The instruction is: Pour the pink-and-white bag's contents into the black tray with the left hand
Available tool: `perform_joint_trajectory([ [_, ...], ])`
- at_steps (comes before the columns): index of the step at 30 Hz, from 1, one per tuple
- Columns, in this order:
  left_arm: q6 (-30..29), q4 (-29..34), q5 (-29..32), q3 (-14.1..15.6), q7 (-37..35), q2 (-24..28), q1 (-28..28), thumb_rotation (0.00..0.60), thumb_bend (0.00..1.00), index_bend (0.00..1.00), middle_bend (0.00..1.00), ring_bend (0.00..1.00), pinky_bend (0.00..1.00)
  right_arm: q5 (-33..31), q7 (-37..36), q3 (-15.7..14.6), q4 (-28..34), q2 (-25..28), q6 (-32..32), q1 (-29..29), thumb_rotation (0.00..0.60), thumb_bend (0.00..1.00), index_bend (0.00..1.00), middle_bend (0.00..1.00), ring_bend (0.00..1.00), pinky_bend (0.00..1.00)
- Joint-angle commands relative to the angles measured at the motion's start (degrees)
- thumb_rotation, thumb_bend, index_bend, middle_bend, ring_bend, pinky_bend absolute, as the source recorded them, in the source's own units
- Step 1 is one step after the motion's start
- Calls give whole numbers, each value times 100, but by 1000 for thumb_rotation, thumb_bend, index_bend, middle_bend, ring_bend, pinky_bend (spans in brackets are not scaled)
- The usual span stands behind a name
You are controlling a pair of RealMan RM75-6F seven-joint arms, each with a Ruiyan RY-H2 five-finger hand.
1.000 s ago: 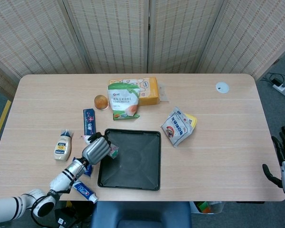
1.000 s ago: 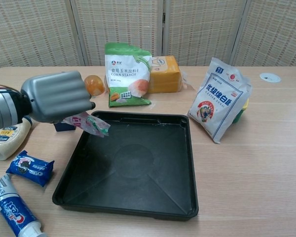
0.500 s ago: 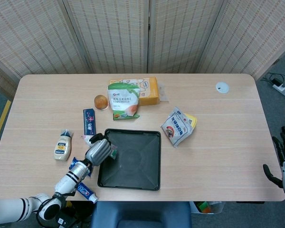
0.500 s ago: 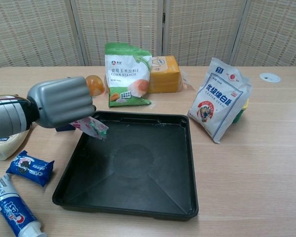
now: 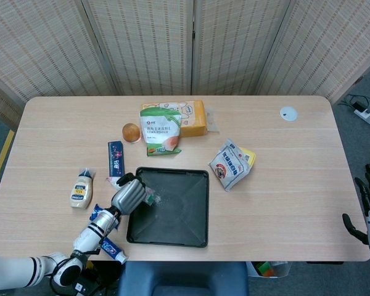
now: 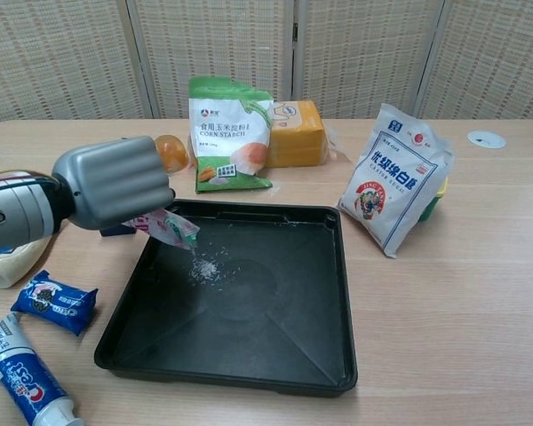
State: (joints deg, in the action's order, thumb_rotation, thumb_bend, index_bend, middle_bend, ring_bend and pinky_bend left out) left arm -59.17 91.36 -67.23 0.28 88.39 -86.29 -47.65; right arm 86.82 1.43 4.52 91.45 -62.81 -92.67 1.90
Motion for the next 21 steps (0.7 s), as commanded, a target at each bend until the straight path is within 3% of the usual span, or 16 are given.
perform_joint_trajectory([
  [1, 54, -266, -626, 27, -1124, 58, -35, 600, 616, 606, 785, 733, 771, -4, 1, 3, 3, 2, -3, 3, 600, 367, 0, 0, 41, 0],
  [10, -378, -1123, -1772, 44, -3604, -80, 82, 600, 599, 612, 785, 735, 771, -36, 19, 9, 24, 1, -1, 15, 600, 366, 0, 0, 39, 0],
  [21, -880, -1551, -2070, -106, -6698, -148, 405, 600, 602, 618, 785, 733, 771, -77, 66, 26, 64, 6, 37, 3, 600, 365, 0, 0, 38, 0],
])
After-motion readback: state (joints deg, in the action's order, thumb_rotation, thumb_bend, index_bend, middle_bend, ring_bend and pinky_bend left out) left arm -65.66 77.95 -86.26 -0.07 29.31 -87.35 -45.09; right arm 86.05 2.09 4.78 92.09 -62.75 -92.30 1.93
